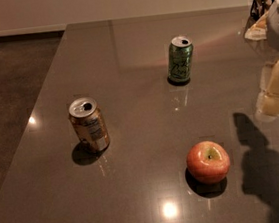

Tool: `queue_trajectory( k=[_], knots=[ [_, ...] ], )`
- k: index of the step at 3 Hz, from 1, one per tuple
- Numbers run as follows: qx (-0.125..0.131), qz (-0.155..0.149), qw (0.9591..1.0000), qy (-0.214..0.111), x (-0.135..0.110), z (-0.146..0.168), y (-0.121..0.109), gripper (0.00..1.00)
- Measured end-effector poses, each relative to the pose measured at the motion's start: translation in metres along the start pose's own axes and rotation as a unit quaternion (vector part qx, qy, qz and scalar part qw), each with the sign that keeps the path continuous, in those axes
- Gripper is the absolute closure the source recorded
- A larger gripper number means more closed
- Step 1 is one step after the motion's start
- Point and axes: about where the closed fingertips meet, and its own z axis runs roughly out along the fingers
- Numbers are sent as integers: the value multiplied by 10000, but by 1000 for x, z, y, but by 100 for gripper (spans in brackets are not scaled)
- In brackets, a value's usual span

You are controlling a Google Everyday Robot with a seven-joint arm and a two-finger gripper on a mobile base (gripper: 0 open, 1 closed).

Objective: Move green can near orange can

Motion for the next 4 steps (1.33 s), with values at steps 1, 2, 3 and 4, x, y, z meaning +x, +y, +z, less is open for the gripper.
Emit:
queue_trajectory(
  k=[1, 2, 3, 4],
  knots=[
    [1, 0, 10000, 0, 0, 0, 0, 0],
    [53, 59, 10000, 17, -3, 0, -8, 0],
    [143, 316, 9992, -197, -9, 11, -37, 0],
    [303, 767, 9953, -512, -21, 28, -73, 0]
  ],
)
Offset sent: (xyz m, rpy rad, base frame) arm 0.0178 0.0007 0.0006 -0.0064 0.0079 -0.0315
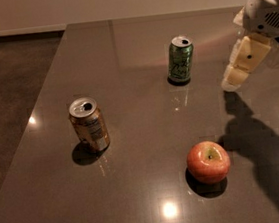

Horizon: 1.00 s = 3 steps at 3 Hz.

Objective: Move green can near orange can

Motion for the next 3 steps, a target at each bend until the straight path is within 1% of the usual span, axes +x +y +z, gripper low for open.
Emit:
queue_trajectory(
  k=[1, 2, 3],
  knots=[
    [169, 594, 9972, -428, -16, 24, -32, 0],
    [311, 1053, 9909, -774, -30, 47, -59, 0],
    [313, 1401, 9843, -1028, -44, 72, -81, 0]
  ],
)
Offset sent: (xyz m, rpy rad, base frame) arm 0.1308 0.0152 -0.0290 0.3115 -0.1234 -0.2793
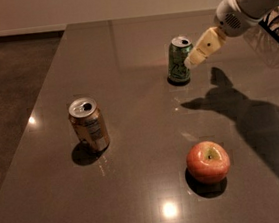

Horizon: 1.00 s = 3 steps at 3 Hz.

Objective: Move green can near orange can

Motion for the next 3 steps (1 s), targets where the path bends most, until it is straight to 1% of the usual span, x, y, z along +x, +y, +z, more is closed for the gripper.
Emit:
queue_trajectory(
  k=[1, 2, 3],
  knots=[
    [-127, 267, 9994, -167, -12, 27, -8, 0],
    [-296, 429, 9983, -269, -20, 47, -9, 0],
    [-475, 491, 9972, -304, -24, 60, -3, 18]
  ],
)
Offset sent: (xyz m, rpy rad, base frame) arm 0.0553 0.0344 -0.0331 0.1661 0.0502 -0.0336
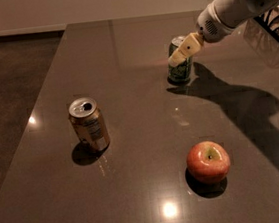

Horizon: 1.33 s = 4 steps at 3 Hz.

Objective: Move green can near orange can

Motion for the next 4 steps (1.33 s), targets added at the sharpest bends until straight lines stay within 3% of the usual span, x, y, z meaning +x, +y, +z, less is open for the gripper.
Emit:
queue_trajectory(
  k=[2, 3, 4],
  knots=[
    [-356, -307, 9988, -145, -14, 1, 29, 64],
    [-562, -758, 9953, -231, -27, -11, 59, 88],
    [-824, -1266, 9882, -256, -33, -19, 94, 100]
  ],
)
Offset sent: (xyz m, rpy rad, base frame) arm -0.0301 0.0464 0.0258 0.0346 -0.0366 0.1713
